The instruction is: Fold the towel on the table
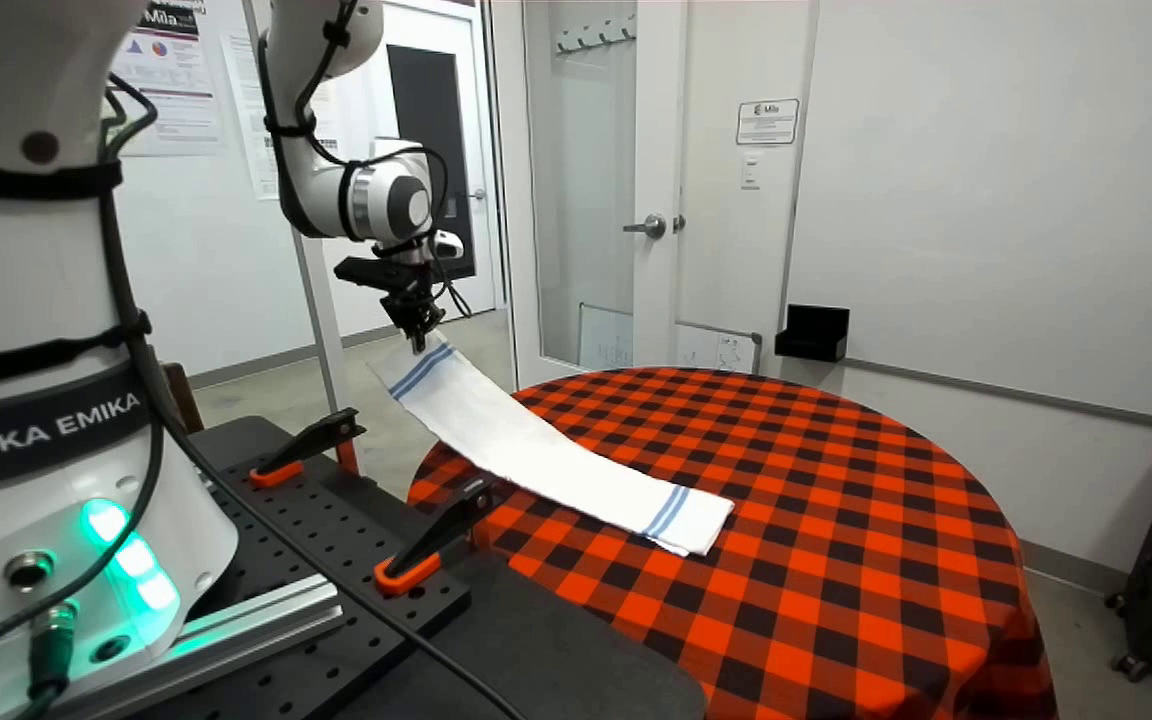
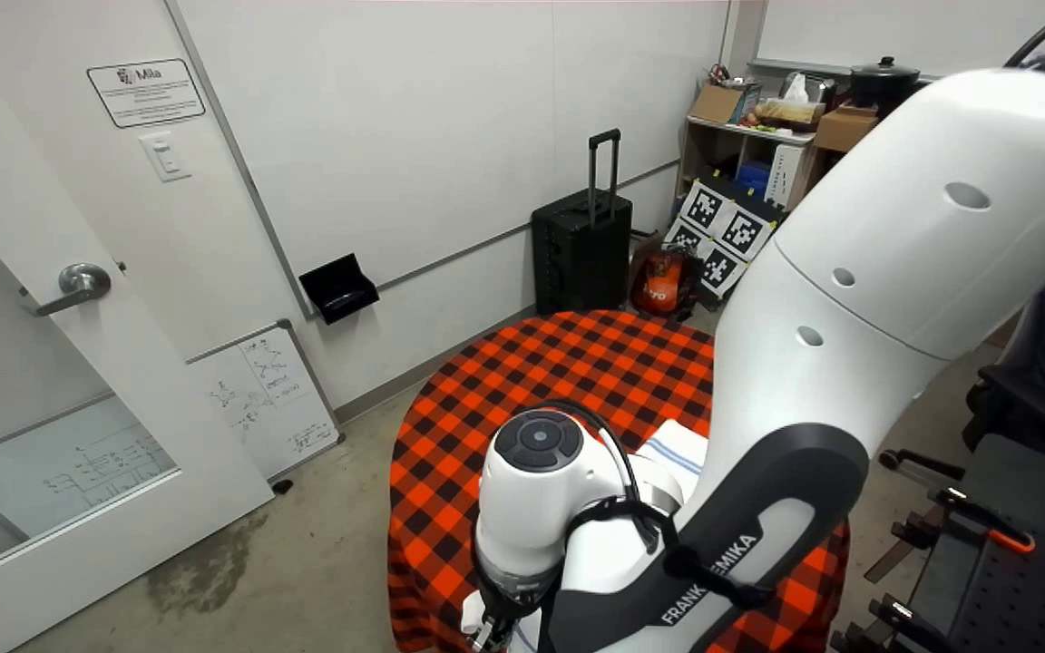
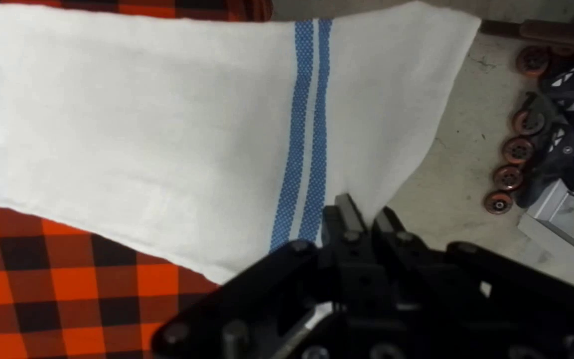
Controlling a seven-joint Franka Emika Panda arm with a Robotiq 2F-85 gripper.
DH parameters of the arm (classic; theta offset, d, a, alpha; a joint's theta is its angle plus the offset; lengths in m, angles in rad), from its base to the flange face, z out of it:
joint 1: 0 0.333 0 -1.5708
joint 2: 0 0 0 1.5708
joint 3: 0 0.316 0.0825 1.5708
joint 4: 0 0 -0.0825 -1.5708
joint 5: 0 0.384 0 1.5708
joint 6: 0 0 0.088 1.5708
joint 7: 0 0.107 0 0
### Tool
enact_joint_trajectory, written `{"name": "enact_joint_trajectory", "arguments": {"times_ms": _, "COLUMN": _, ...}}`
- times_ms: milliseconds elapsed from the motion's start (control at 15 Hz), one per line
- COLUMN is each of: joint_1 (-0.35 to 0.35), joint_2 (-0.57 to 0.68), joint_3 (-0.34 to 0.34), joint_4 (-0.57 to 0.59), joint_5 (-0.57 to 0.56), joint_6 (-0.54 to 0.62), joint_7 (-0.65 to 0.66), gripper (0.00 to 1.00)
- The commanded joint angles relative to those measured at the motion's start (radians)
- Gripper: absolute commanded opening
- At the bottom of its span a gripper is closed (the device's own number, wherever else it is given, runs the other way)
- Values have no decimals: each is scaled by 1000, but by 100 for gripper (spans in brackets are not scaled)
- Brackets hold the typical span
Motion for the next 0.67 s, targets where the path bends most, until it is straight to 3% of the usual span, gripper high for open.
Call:
{"name": "enact_joint_trajectory", "arguments": {"times_ms": 0, "joint_1": -22, "joint_2": -103, "joint_3": -5, "joint_4": -26, "joint_5": 19, "joint_6": -41, "joint_7": -53, "gripper": 1}}
{"name": "enact_joint_trajectory", "arguments": {"times_ms": 600, "joint_1": -3, "joint_2": -299, "joint_3": -214, "joint_4": -88, "joint_5": -205, "joint_6": -242, "joint_7": 2, "gripper": 1}}
